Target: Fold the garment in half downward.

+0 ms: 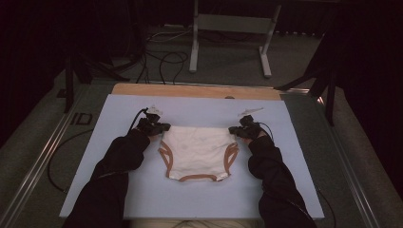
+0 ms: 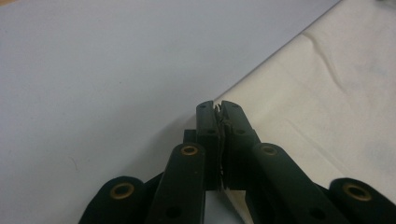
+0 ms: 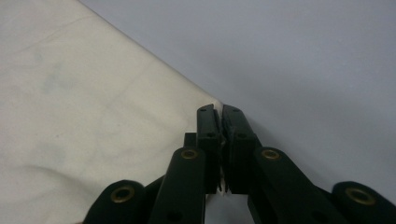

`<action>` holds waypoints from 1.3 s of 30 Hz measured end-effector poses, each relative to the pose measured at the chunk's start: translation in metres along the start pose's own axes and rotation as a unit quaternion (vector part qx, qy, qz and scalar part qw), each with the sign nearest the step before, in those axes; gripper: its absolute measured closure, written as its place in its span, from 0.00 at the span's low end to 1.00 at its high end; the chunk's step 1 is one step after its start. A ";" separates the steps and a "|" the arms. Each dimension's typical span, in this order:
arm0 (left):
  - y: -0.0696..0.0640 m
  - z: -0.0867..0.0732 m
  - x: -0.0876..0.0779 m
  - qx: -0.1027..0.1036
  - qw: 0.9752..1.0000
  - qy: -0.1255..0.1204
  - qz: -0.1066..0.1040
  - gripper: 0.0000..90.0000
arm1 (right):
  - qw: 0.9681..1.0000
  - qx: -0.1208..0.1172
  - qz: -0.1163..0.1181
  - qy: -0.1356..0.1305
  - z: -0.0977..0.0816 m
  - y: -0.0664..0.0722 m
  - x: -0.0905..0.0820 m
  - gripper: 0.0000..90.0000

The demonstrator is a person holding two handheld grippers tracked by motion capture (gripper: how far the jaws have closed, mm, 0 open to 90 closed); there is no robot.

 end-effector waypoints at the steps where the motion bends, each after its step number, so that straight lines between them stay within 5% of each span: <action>1: 0.000 0.000 0.000 0.000 1.000 0.000 0.001 0.97 | 1.000 0.000 0.000 -0.001 0.000 0.000 0.000 0.96; 7: 0.001 0.002 0.002 -0.001 1.000 0.001 0.009 0.96 | 1.000 -0.002 -0.002 -0.001 0.001 -0.001 0.001 0.93; 13: 0.003 0.003 -0.004 -0.011 1.000 0.001 0.014 0.85 | 1.000 0.009 -0.007 -0.006 0.003 -0.002 -0.001 0.72; 23: -0.005 0.006 -0.019 -0.006 1.000 -0.002 0.008 0.58 | 1.000 0.011 0.003 -0.024 0.012 0.006 -0.008 0.36; 27: -0.006 0.007 -0.025 -0.003 1.000 -0.004 0.014 0.36 | 0.999 0.018 0.022 -0.031 0.017 0.017 -0.012 0.23; 32: -0.008 0.011 -0.035 -0.010 1.000 -0.018 -0.004 0.19 | 0.998 0.029 0.048 -0.036 0.020 0.028 -0.016 0.14; 35: -0.015 0.012 -0.042 -0.001 0.999 -0.026 -0.029 0.06 | 0.998 0.019 0.048 -0.036 0.020 0.033 -0.018 0.12; 39: -0.023 0.014 -0.050 -0.002 0.998 -0.040 -0.043 0.01 | 0.998 0.002 0.047 -0.046 0.021 0.039 -0.021 0.12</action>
Point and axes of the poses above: each handheld gripper's, and its own axes: x roughly forward along the jaws, z roughly out of its top, y roughly to its left, the point moved 6 cm from there along x, roughly forward along the jaws, and after that the axes turned 12 degrees about -y, right-handed, at the moved point
